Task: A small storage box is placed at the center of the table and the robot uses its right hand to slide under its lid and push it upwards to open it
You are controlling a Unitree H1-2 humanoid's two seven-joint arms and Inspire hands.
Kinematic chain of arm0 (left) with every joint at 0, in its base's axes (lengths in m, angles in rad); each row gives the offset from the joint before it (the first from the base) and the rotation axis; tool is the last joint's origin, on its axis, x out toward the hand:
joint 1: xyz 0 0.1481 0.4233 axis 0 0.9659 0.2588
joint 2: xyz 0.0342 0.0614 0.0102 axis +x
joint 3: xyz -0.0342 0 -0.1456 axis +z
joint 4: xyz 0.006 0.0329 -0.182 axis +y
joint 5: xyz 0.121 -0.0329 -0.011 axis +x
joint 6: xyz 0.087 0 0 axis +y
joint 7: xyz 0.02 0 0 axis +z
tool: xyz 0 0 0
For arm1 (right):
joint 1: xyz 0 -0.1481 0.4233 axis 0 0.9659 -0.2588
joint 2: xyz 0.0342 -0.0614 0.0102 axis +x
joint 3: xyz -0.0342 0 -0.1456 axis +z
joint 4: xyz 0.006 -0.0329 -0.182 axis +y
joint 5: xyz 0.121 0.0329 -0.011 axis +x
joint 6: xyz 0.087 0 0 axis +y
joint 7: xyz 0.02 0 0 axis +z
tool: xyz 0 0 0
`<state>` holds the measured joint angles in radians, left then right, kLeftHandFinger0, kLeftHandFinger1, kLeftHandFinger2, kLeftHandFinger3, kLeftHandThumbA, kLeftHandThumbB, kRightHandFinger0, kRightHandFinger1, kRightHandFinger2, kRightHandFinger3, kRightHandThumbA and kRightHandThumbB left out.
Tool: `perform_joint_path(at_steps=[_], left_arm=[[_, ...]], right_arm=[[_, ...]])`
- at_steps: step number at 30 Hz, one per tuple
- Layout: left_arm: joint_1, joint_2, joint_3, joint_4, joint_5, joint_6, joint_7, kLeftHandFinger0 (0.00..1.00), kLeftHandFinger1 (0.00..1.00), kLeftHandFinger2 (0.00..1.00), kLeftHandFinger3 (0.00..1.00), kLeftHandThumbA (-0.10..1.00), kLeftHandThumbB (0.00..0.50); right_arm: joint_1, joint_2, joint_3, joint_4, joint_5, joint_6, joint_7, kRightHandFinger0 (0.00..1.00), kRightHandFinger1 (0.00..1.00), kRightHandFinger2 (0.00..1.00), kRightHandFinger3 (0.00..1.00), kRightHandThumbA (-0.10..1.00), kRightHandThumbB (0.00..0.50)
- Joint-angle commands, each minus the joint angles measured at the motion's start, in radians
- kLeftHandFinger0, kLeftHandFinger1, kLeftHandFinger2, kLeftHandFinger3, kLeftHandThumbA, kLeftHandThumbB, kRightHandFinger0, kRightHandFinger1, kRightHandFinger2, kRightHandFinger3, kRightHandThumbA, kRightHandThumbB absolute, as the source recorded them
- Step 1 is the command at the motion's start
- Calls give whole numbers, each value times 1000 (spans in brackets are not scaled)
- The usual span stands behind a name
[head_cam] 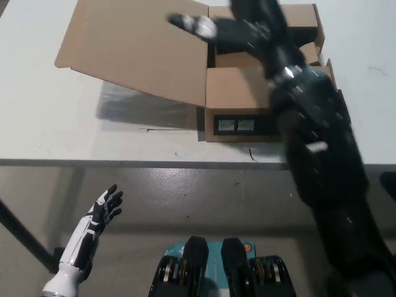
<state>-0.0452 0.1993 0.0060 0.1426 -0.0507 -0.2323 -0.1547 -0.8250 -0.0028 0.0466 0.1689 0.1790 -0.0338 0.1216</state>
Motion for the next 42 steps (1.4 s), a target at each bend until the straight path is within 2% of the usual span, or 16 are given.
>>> perform_joint_path(at_steps=[1, 7, 12, 16, 17, 20, 25, 27, 28, 30, 35, 37, 42], left_arm=[[-2, 4, 9, -38, -28, -22, -13, 1000, 1000, 1000, 1000, 1000, 319], [2, 0, 11, -32, -40, -25, -15, 1000, 1000, 1000, 1000, 1000, 311], [-5, 3, 8, -35, -24, -27, -11, 1000, 1000, 1000, 1000, 1000, 312], [-2, 4, 7, -39, -25, -24, -14, 1000, 1000, 1000, 1000, 1000, 316], [0, 3, 5, -38, -20, -33, -13, 1000, 1000, 1000, 1000, 1000, 298], [3, 6, 0, -39, -10, -37, -12, 1000, 1000, 1000, 1000, 1000, 295], [18, 4, 1, -42, -26, -28, -18, 1000, 1000, 1000, 1000, 1000, 301], [19, 5, 1, -42, -18, -25, -14, 1000, 1000, 1000, 1000, 1000, 295], [15, 6, 2, -33, -29, -32, -21, 1000, 1000, 1000, 1000, 1000, 294], [12, 4, -2, -32, -32, -34, -24, 1000, 1000, 1000, 1000, 1000, 291], [3, 8, 5, -41, -20, -19, -13, 1000, 1000, 1000, 1000, 1000, 319], [-7, 10, 7, -38, -21, -23, -16, 1000, 1000, 1000, 1000, 1000, 307], [-26, 6, 8, -44, -18, -7, -10, 1000, 1000, 1000, 1000, 1000, 302]], right_arm=[[356, -241, -226, -865, 154, 42, -10, 1000, 1000, 1000, 1000, 1000, 305], [581, -237, -264, -883, 156, -26, -35, 1000, 1000, 1000, 1000, 1000, 333], [718, -211, -247, -825, 153, -98, -14, 1000, 1000, 1000, 1000, 1000, 294], [786, -179, -228, -730, 130, -122, 3, 1000, 1000, 1000, 1000, 1000, 289], [811, -170, -223, -690, 107, -133, 7, 1000, 1000, 1000, 1000, 1000, 274], [852, -144, -211, -594, 71, -182, 7, 1000, 1000, 1000, 1000, 1000, 241], [877, -115, -197, -448, 36, -228, -3, 1000, 1000, 1000, 1000, 1000, 239], [871, -113, -186, -379, 39, -242, 13, 1000, 1000, 1000, 1000, 1000, 200], [865, -106, -181, -345, 23, -257, 10, 1000, 1000, 1000, 1000, 1000, 143], [852, -100, -176, -281, 17, -283, 11, 1000, 1000, 1000, 1000, 1000, 112], [793, -96, -163, -92, 24, -299, 24, 1000, 1000, 1000, 1000, 1000, 95], [787, -99, -154, -75, 16, -291, 25, 1000, 1000, 1000, 1000, 1000, 72], [774, -94, -149, -70, 7, -272, 11, 1000, 1000, 1000, 1000, 1000, 111]])
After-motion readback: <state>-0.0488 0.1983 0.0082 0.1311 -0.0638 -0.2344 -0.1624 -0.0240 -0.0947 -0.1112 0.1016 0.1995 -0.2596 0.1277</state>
